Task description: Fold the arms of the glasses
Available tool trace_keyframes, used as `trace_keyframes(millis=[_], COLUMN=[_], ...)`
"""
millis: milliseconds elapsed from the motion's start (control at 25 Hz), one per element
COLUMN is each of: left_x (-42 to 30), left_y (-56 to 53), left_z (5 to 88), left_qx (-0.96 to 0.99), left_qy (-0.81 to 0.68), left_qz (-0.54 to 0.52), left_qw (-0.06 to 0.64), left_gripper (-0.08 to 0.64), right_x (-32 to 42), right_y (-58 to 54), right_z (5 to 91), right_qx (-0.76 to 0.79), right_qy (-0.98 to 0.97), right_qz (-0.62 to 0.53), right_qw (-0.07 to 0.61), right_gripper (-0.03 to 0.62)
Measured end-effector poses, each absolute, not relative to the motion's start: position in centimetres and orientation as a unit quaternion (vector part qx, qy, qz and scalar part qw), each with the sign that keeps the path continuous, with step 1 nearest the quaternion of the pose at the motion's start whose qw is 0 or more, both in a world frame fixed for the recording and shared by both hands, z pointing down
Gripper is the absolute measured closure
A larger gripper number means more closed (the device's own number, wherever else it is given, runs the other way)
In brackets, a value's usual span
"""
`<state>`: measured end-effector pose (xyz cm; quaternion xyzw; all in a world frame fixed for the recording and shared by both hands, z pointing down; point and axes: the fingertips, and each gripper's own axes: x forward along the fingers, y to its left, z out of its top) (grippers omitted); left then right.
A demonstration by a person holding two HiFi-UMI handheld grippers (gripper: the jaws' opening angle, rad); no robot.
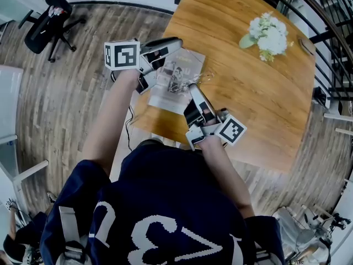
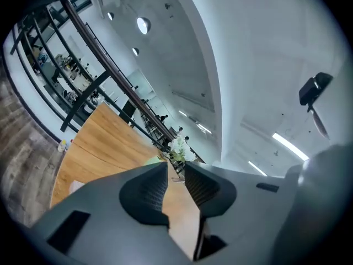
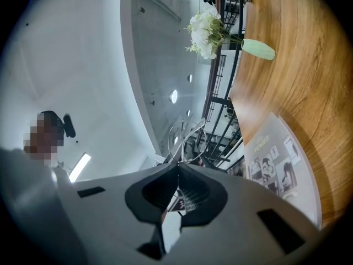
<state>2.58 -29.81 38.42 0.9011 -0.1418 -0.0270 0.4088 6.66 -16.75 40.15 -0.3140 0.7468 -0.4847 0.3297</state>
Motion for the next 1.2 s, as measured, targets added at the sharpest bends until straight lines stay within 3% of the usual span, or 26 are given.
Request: trace_keyframes(millis=[160, 840, 1000, 1200], left_x=[2.3, 2.6, 0.7, -1.9], left_y=[-28.9, -19.8, -20.7, -21.4], left_z=[38.3, 43.1, 42.7, 42.4], left_qx=[0.902, 0.887, 0.903, 0.928], left_qy=[-0.130, -0.086, -0.141, -0.244], left_qz=[-0.024, 0.022, 0.006, 0.028], left_qw=[0.412, 0.454, 0.406, 0.280], left_gripper=[0.505, 0.528, 0.526, 0.528], right_x=[7.0, 7.9, 7.9, 7.9], right_y=[-16.9, -17.5, -17.8, -18.4], right_z=[40.3, 41.8, 43.7, 48.9], right_qx=[-0.318, -0.334, -0.351, -0.391], right_qy=[0.739, 0.711, 0.695, 0.648], right_qz=[-0.489, -0.512, -0.530, -0.579], right_qw=[0.336, 0.349, 0.336, 0.301], right_gripper=[0.565, 0.565, 0.565, 0.565])
